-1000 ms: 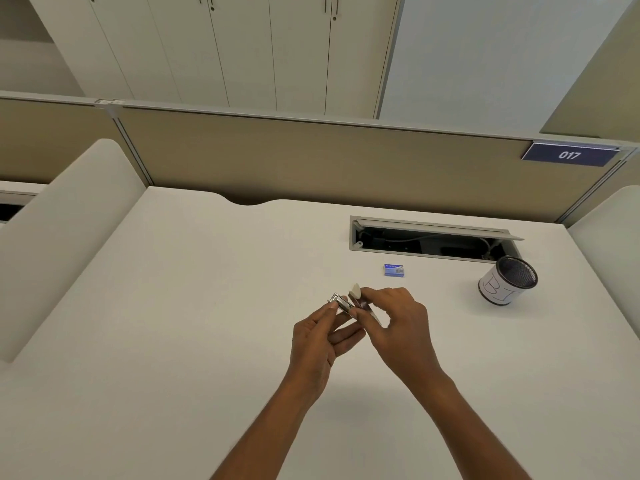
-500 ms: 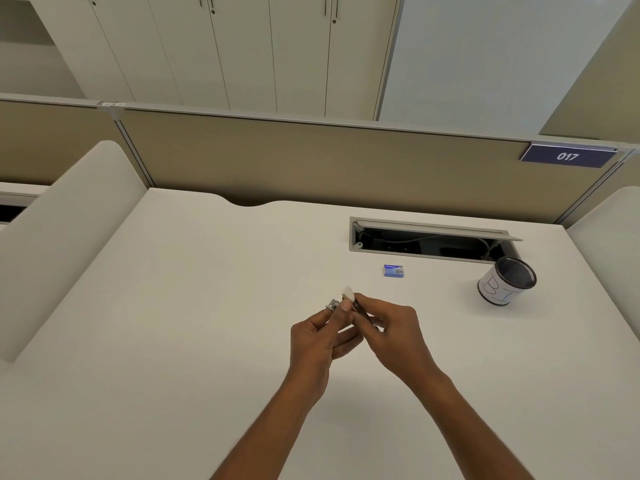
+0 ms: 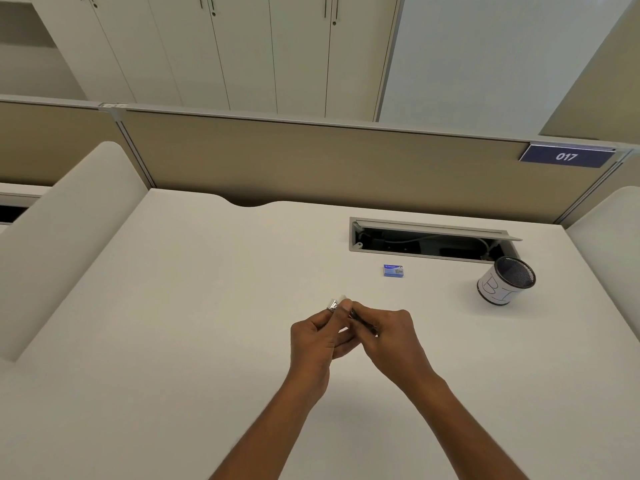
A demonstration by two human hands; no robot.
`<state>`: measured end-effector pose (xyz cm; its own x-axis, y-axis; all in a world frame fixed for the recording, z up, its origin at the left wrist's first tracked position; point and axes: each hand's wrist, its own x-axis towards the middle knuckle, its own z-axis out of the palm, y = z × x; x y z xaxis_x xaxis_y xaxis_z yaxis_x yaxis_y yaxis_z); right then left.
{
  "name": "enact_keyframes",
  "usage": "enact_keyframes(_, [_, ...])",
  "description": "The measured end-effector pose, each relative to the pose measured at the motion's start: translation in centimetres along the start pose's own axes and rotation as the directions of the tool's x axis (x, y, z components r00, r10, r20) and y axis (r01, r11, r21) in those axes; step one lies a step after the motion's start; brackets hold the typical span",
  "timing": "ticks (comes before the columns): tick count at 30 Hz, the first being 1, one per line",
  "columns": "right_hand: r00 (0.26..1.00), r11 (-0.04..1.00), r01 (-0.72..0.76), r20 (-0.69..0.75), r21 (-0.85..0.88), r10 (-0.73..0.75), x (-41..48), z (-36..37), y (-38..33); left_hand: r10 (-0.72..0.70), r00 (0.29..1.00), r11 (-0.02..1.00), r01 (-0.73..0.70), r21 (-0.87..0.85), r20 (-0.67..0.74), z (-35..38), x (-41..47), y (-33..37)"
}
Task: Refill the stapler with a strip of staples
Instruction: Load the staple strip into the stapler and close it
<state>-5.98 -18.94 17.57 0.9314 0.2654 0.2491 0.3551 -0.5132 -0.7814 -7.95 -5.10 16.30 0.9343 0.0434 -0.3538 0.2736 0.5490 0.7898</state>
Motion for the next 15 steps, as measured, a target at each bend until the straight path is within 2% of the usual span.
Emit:
enact_keyframes(10, [0.999,0.996,-0.030,0.016,-0.078,0.031,-0.01,0.30,0.20,0.014,1.000,0.999,-0.014,0.047,-0.003,0.04,-0.28,-0.42])
enact_keyframes(15, [0.991,0.996,-0.070,0.115,-0.051,0.075,0.44,0.11,0.25,0.019,1.000,0.997,-0.021,0.075,0.022,-0.28,-0.16,-0.58])
